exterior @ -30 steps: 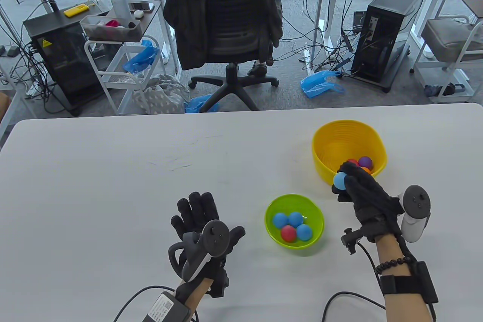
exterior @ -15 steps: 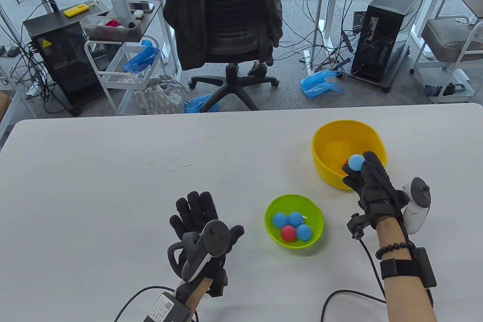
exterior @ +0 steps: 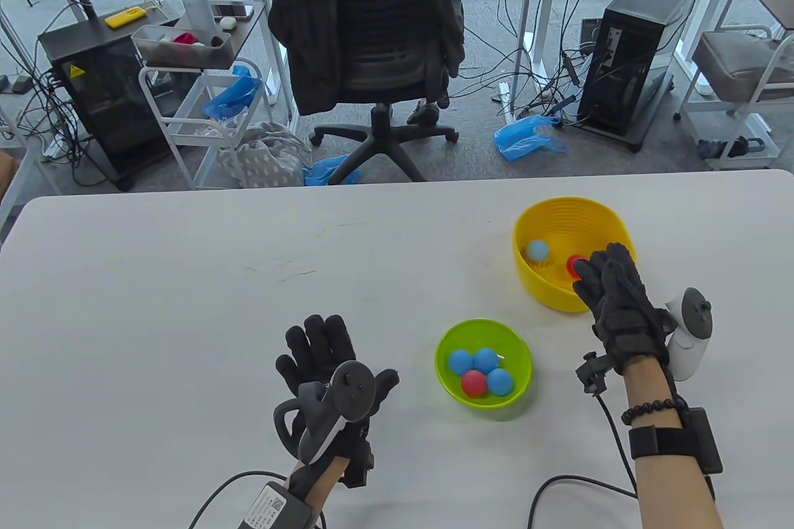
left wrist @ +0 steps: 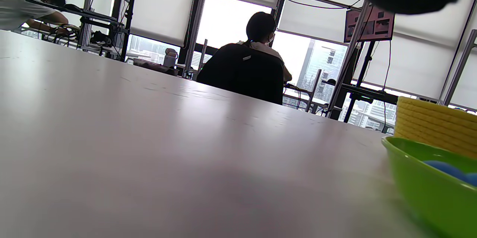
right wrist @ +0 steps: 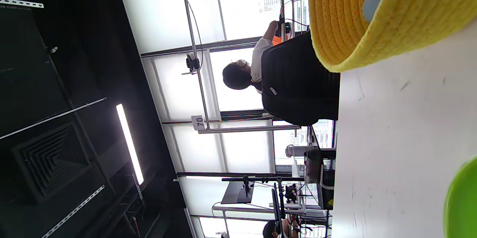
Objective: Toss ping pong balls into fabric basket
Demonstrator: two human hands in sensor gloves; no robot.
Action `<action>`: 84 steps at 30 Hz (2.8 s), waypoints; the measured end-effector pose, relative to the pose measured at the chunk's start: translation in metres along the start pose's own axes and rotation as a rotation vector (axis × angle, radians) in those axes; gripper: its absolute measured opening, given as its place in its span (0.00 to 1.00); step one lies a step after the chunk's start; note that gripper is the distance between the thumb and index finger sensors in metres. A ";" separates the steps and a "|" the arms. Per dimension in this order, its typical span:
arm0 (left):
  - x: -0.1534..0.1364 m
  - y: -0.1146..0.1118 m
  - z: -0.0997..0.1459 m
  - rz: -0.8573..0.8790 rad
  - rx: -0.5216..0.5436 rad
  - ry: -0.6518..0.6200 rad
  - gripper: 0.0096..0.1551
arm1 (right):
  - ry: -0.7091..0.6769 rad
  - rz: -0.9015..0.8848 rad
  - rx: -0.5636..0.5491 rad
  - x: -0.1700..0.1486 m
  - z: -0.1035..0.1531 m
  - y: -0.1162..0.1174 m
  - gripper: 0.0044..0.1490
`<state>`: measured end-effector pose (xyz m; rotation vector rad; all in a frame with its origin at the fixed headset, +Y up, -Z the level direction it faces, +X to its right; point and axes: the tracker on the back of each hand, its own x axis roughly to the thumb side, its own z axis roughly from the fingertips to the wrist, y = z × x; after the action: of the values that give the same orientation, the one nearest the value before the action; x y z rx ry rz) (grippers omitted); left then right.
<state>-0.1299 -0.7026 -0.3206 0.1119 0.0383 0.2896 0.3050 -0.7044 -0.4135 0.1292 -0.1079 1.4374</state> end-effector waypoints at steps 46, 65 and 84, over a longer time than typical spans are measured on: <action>0.000 0.000 0.001 -0.008 0.006 -0.015 0.68 | 0.004 1.325 0.719 -0.016 0.055 0.160 0.30; -0.003 0.003 0.002 -0.011 0.039 0.012 0.68 | 0.075 1.373 0.762 -0.044 0.048 0.167 0.33; 0.000 0.000 0.003 0.012 0.008 -0.003 0.68 | -0.156 1.230 0.533 0.001 0.050 0.145 0.35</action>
<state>-0.1294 -0.7026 -0.3180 0.1204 0.0360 0.3009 0.1616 -0.6921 -0.3602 0.7031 0.1006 2.6605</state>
